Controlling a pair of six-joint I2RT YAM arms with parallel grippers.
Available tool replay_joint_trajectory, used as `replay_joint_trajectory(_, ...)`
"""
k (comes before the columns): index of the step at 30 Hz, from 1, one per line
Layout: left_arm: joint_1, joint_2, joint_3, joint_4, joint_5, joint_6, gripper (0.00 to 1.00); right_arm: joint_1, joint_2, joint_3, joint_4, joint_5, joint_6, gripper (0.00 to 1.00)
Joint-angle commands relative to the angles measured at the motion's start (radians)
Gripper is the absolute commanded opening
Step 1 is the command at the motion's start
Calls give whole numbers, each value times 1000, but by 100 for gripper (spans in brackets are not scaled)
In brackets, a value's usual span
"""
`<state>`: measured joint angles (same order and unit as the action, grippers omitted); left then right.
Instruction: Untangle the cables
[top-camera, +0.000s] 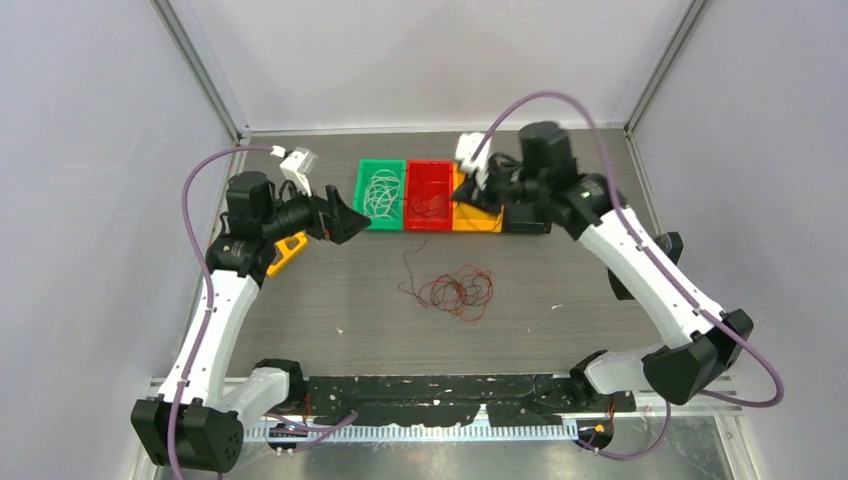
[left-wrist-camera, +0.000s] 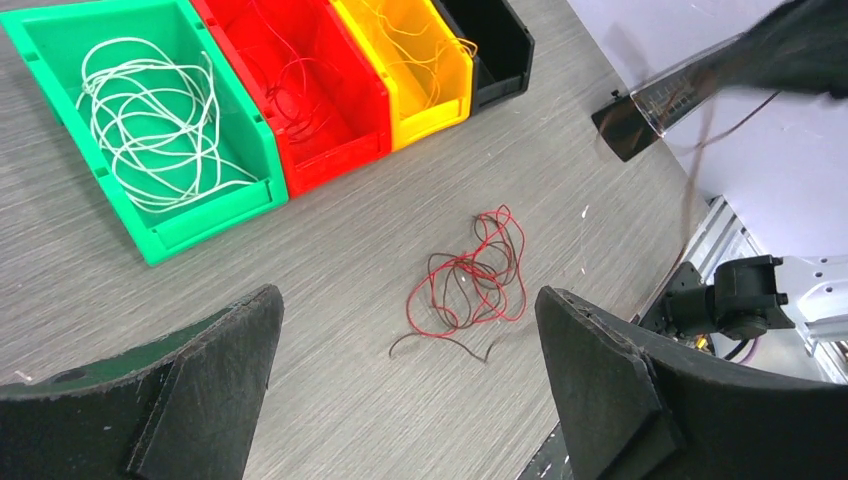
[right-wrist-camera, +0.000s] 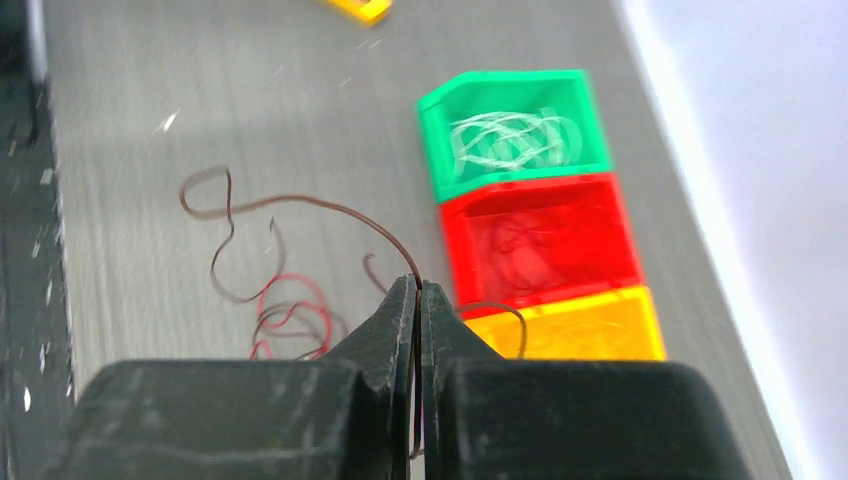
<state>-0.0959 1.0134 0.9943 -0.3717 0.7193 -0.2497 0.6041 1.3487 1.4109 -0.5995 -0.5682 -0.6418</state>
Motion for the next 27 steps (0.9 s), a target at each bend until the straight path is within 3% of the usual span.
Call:
replay_joint_trajectory(1,7,5,48,21,-24,17,100,-163,-42,154,57,-78,276,6)
replay_joint_trajectory(10,7,23,62,24,-21,20,100,-396,18,350,249,-175,749,6)
replay_joint_trajectory(17,7,36,67,27,-15,23,100,-512,38,353,257,-40,721,6)
replay_joint_trajectory(27,7,62,75,14,-24,32,99,-529,27,242,236,247,618,6)
